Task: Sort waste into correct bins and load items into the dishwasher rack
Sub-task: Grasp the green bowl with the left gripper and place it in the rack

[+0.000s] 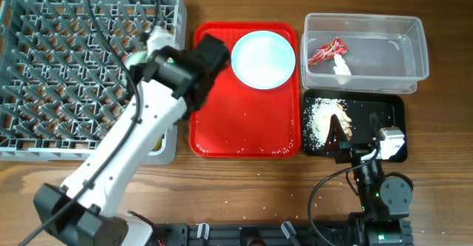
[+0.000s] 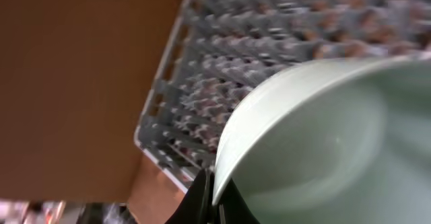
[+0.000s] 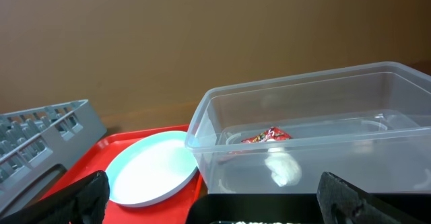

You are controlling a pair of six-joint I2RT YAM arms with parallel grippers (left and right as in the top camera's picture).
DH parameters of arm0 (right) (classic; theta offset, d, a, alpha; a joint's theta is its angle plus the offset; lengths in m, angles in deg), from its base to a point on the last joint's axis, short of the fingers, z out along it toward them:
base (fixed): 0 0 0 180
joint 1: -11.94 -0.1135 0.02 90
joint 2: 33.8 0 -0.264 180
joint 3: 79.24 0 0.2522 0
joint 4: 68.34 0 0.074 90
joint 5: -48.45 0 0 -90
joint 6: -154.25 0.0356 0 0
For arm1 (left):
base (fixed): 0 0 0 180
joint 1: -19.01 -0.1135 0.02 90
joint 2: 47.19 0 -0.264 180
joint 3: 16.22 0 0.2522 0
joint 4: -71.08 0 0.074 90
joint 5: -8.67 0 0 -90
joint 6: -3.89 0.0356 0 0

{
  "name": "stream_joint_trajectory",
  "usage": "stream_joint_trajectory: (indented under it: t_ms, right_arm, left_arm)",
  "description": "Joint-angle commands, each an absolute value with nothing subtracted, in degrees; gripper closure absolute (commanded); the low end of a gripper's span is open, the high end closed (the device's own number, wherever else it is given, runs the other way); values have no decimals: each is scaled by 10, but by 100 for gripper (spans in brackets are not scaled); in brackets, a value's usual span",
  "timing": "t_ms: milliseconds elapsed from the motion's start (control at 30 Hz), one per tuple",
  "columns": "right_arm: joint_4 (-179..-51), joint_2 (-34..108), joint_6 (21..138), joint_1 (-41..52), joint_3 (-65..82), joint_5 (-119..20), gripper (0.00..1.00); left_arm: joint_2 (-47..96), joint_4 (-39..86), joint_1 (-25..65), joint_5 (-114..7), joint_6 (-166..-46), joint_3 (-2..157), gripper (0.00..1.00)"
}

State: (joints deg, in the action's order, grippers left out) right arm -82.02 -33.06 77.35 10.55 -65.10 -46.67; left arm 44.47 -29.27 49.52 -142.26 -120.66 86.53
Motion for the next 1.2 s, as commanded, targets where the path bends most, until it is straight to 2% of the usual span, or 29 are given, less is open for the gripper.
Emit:
stream_joint_trajectory:
  t_ms: [0, 133, 167, 267, 633, 767, 867, 933, 1000, 1067, 1167]
  right_arm:
    - [-817, -334, 764, 108, -652, -474, 0]
    - [-817, -333, 764, 108, -652, -474, 0]
    - [-817, -333, 764, 108, -652, -474, 0]
    - [-817, -333, 764, 108, -652, -474, 0]
    - [-817, -333, 764, 108, -652, -474, 0]
    - [-817, -333, 764, 108, -652, -474, 0]
    - [-817, -333, 764, 108, -652, -474, 0]
    - [-817, -333, 764, 108, -652, -474, 0]
    - [-817, -333, 764, 108, -652, -474, 0]
    - [-817, -333, 764, 108, -652, -474, 0]
    - [-817, -333, 764, 108, -652, -474, 0]
  left_arm:
    - [458, -232, 418, -1507, -1245, 792, 96]
    - [458, -140, 335, -1564, -1236, 746, 96]
    - [461, -79, 307, -1560, -1194, 746, 96]
    - [481, 0, 281, -1523, -1089, 746, 96]
    - [614, 9, 287, -1511, -1090, 746, 95]
    - [614, 3, 329, -1508, -1090, 746, 88]
    - [614, -2, 350, -1508, -1090, 746, 76]
    - [613, -12, 353, -1508, -1090, 746, 62]
    - [608, -23, 356, -1508, -1091, 746, 56]
    - [579, -23, 371, -1500, -1110, 752, 40]
    - [512, -22, 419, -1404, -1100, 791, 26]
